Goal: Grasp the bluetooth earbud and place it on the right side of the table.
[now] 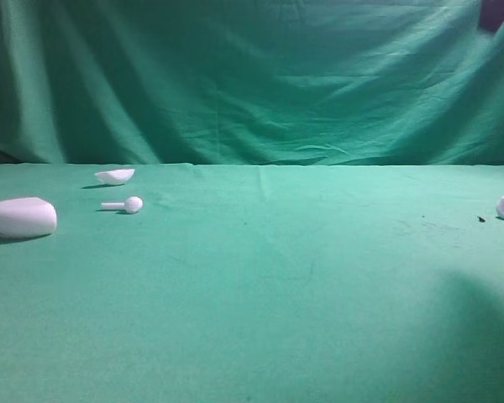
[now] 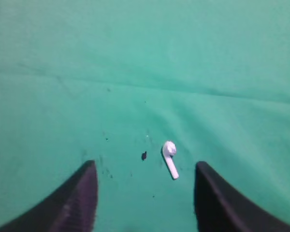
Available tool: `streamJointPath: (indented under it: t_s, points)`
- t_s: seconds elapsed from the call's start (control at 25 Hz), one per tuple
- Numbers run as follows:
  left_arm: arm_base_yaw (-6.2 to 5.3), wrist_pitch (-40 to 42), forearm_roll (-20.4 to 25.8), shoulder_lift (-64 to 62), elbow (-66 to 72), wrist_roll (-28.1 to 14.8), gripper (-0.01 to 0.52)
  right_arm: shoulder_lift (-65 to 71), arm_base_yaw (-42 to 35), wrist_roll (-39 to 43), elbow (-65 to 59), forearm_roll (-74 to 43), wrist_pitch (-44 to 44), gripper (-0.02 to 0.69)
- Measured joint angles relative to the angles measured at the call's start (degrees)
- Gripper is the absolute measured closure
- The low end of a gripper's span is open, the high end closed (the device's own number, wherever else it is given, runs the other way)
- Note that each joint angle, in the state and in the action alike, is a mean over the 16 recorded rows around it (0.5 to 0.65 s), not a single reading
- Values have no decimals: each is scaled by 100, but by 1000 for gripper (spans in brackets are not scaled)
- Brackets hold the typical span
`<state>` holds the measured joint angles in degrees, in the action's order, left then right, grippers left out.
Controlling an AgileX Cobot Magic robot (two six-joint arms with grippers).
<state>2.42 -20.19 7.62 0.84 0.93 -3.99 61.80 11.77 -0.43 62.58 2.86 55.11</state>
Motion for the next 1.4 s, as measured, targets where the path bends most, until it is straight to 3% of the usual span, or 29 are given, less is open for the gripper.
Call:
streamJointPath:
  t_s: [0.2,0.72,1.08,1.4]
  points:
    - [0,0,0,0,0,0,514,-1413,0,0,-431,9,220,662]
    - [0,0,0,0,0,0,514,-4575,0,15,-2068,41,24,665]
    - [0,0,0,0,0,0,514,-5517,0,17,-2659,64,-305,665]
    - [0,0,0,0,0,0,514,-5801,0,-10,-3691,-125,-1386,665]
